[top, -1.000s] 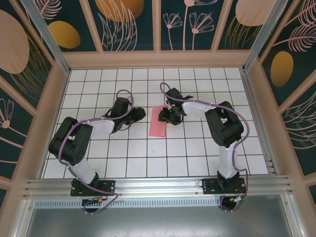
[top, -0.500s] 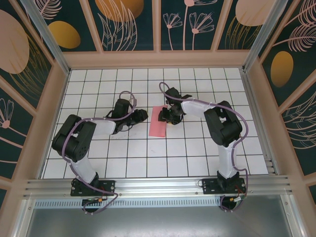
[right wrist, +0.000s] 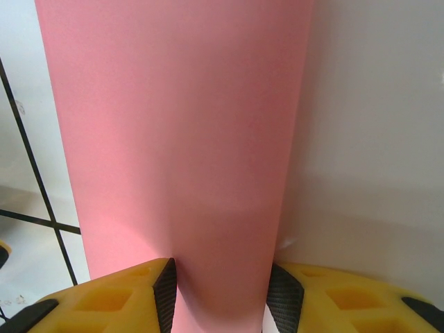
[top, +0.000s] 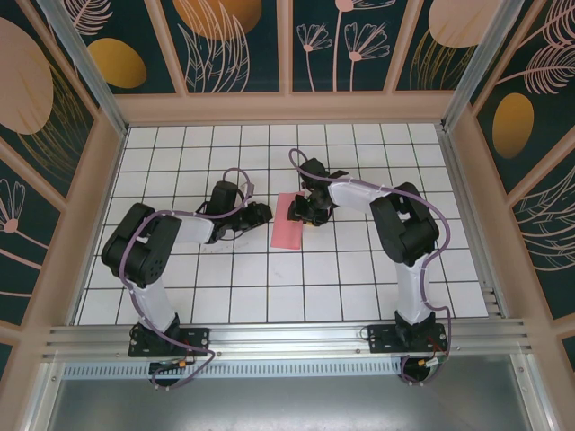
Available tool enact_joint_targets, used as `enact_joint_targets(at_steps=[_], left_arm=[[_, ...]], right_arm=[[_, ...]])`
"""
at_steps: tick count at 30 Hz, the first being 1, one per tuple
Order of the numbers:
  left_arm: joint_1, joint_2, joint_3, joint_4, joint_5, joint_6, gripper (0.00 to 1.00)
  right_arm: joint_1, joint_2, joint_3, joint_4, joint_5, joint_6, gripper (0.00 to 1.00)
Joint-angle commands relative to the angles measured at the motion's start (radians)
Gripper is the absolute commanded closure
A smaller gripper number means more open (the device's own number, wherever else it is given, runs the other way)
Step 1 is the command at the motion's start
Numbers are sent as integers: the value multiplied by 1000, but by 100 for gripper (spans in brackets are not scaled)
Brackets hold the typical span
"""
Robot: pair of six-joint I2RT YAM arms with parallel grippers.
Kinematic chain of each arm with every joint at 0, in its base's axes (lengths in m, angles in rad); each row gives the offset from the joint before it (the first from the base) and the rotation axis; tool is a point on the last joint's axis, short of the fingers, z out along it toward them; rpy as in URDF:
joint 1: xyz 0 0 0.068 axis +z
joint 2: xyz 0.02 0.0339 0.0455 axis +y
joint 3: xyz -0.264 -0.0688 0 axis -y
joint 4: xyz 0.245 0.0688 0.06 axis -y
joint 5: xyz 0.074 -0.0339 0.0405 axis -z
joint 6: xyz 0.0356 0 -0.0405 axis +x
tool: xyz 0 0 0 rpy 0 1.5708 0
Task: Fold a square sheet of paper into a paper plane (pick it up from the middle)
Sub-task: Hold the square sheet of paper at the center of the table.
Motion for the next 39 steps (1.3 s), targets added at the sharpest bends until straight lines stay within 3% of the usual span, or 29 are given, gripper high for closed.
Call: enact_joint_targets(at_steps=[1,39], left_arm=[[-9,24,24,31,40,-1,73],[-53,128,111,-59,47,20,80]], right_arm=[[21,176,-78,-51,90,-22,54],[36,223,-73,-70,134,-40,52]])
